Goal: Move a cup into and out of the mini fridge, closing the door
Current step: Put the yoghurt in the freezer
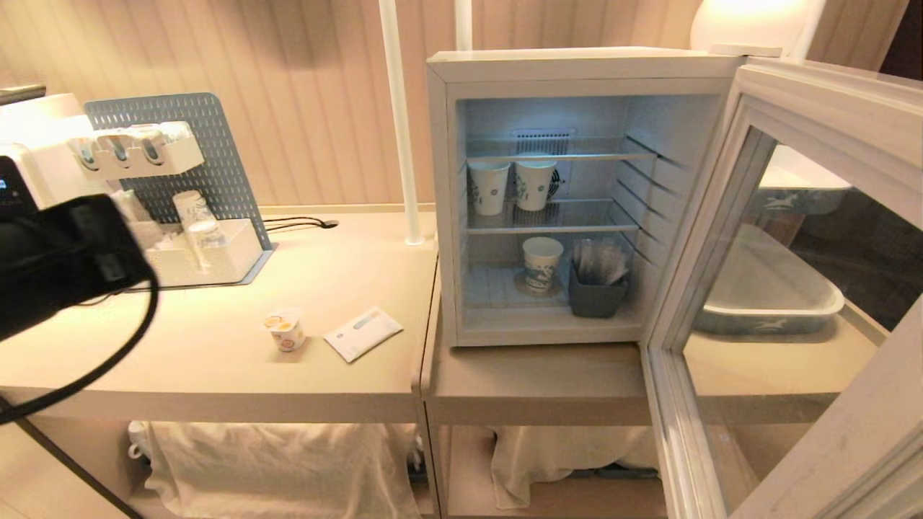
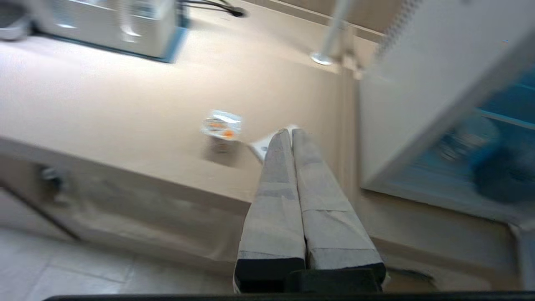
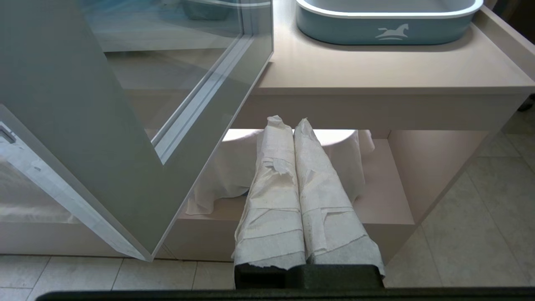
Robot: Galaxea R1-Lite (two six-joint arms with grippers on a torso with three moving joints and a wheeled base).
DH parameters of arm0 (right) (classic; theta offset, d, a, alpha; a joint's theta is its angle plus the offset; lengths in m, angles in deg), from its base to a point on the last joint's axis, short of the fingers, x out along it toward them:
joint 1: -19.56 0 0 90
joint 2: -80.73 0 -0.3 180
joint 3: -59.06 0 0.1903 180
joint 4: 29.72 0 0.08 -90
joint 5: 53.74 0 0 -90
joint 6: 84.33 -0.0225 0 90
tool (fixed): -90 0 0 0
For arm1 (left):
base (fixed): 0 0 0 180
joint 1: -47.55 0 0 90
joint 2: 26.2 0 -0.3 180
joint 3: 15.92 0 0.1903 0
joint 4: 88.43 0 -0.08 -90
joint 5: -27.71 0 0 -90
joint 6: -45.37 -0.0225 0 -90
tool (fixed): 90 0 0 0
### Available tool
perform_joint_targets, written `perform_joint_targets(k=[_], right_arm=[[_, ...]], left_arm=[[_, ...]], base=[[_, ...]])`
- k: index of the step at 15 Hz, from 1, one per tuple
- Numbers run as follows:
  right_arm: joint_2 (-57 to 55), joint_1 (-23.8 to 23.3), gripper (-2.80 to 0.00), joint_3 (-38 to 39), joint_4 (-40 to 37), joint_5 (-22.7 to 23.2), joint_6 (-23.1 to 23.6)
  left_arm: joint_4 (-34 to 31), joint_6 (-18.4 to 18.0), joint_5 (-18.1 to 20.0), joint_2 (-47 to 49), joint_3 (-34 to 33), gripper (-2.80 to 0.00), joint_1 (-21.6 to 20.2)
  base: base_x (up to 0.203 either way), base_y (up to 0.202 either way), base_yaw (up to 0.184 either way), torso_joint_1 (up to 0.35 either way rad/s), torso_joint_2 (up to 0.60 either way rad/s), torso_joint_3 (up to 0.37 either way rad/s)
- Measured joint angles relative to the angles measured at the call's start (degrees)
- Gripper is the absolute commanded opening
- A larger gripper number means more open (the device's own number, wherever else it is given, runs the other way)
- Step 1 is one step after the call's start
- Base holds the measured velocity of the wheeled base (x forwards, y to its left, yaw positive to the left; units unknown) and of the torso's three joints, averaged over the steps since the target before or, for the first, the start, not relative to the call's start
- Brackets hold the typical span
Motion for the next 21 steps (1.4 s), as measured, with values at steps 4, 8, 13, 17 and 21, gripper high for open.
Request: perform_joint_targets(k=[4,8,13,17,21], right_arm=[[0.0,0.0,-2.80,0.0,0.0,0.0,0.0],[0.0,0.0,-2.80,0.0,0.0,0.0,0.0],[0.0,0.0,-2.80,0.0,0.0,-0.1,0.0],[0.0,-0.1,-2.80,0.0,0.0,-0.1,0.0],[0.0,0.0,-2.80,0.0,0.0,-0.1,0.0]], left_arm=[[-2.1,-3.8,-0.4,-14.7,-8.5,-2.80,-13.1],[-7.2,-5.0,0.1,-26.6,-14.0,-2.80,-21.1],[-8.1,-10.1,8.3,-42.2,-22.8,-2.80,-25.8],[-4.4,-16.7,19.1,-54.8,-35.8,-2.80,-29.7],[5.7,-21.3,31.9,-61.7,-53.4,-2.80,-30.1]], base=[[0.000,0.000,0.000,0.000,0.00,0.000],[0.000,0.000,0.000,0.000,0.00,0.000],[0.000,0.000,0.000,0.000,0.00,0.000],[0.000,0.000,0.000,0.000,0.00,0.000],[0.000,0.000,0.000,0.000,0.00,0.000]])
